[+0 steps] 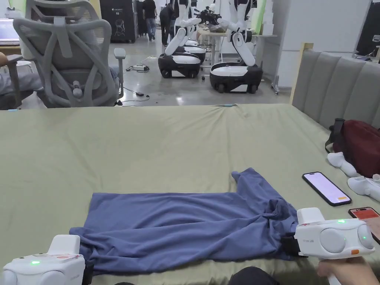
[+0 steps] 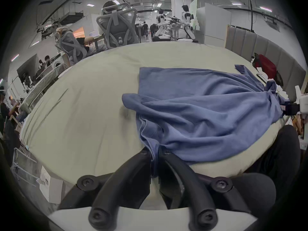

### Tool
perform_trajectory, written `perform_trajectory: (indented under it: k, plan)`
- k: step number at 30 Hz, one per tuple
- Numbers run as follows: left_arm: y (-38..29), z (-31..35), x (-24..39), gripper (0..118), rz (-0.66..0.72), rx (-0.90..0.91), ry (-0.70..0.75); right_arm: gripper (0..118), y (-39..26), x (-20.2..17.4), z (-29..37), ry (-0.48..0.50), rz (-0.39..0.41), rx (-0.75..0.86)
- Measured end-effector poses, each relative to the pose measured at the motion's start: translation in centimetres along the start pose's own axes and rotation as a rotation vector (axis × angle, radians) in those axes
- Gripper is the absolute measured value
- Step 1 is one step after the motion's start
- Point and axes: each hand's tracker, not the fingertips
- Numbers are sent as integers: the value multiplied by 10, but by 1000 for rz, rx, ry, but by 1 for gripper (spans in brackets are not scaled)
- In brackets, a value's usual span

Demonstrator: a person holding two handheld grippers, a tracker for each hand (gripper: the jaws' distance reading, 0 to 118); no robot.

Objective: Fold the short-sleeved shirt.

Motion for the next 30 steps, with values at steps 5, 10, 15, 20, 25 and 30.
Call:
perform_trajectory:
  k: [5, 10, 15, 20, 25, 30]
  plan:
    - [23, 11, -2, 117, -34, 68, 63, 118, 8, 10, 21, -59, 7, 97]
    - [67, 26, 4, 57, -6, 147, 14, 56, 37, 16, 50, -3, -47, 177]
    - [100, 8, 17, 0, -40, 164, 40, 0, 56, 13, 40, -34, -47, 219]
    - [133, -21, 13, 0, -4, 129, -5, 0, 62, 7, 38, 18, -78, 230]
    - [171, -80, -1, 20, -6, 72, 32, 0, 63, 7, 24, 52, -63, 200]
    - [191, -139, -15, 81, -10, -41, 28, 0, 62, 5, 10, 71, -57, 162]
